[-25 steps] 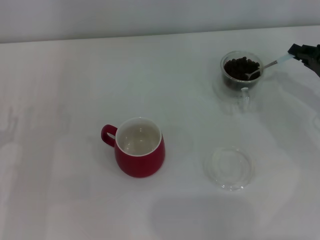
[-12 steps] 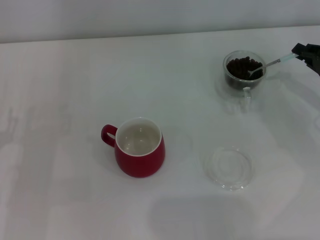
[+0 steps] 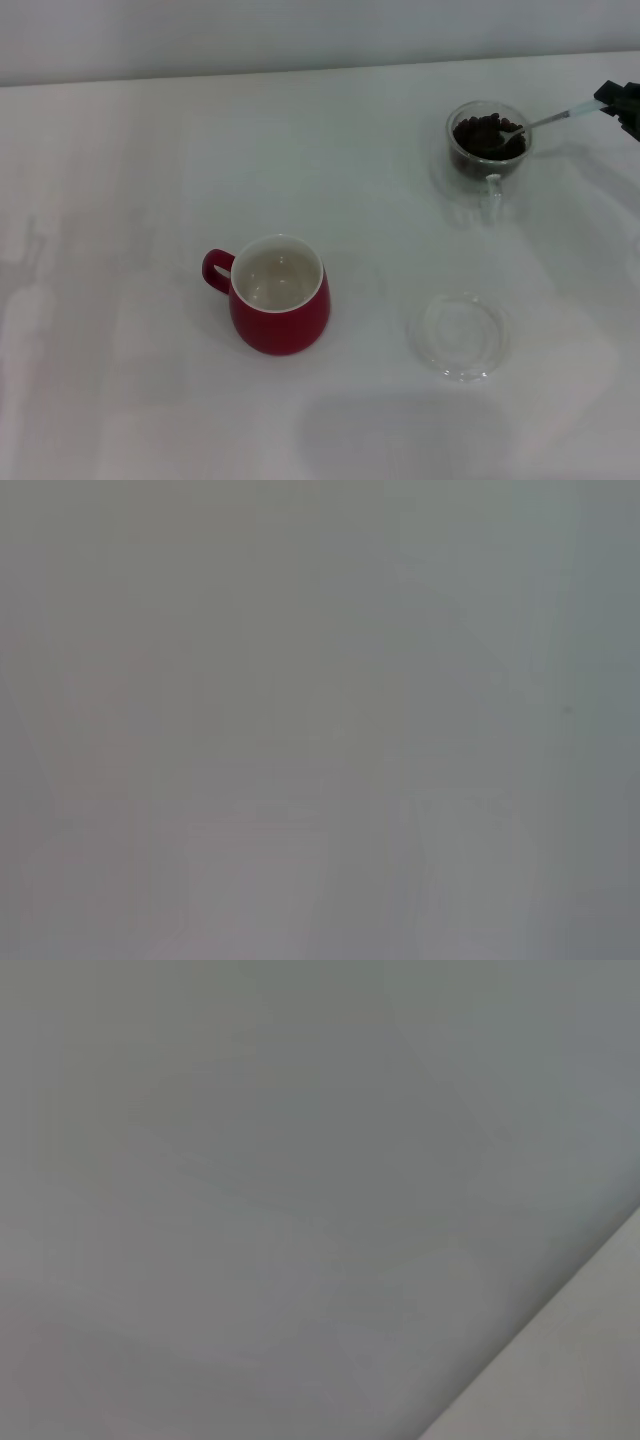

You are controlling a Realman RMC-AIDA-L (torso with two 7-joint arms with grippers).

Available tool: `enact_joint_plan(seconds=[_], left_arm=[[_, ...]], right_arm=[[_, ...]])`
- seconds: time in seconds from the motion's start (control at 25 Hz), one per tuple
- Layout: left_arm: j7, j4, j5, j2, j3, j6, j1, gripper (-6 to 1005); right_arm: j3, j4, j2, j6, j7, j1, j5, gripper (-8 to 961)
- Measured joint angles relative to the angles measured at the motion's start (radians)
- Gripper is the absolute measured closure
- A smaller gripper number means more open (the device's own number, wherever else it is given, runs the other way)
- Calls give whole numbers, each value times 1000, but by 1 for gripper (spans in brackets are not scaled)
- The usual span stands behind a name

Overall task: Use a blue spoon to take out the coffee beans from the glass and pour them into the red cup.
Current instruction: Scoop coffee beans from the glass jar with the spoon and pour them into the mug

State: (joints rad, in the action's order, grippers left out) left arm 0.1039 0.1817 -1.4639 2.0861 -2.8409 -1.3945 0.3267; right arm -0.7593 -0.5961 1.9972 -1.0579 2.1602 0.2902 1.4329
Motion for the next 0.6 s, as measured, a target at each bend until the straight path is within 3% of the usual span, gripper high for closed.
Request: enact_joint_plan(seconds=[0.6], left_arm=[[0,6,2,-1,0,5,-1,199]], right_arm=[[14,15,0,25,35,9,-38,749]])
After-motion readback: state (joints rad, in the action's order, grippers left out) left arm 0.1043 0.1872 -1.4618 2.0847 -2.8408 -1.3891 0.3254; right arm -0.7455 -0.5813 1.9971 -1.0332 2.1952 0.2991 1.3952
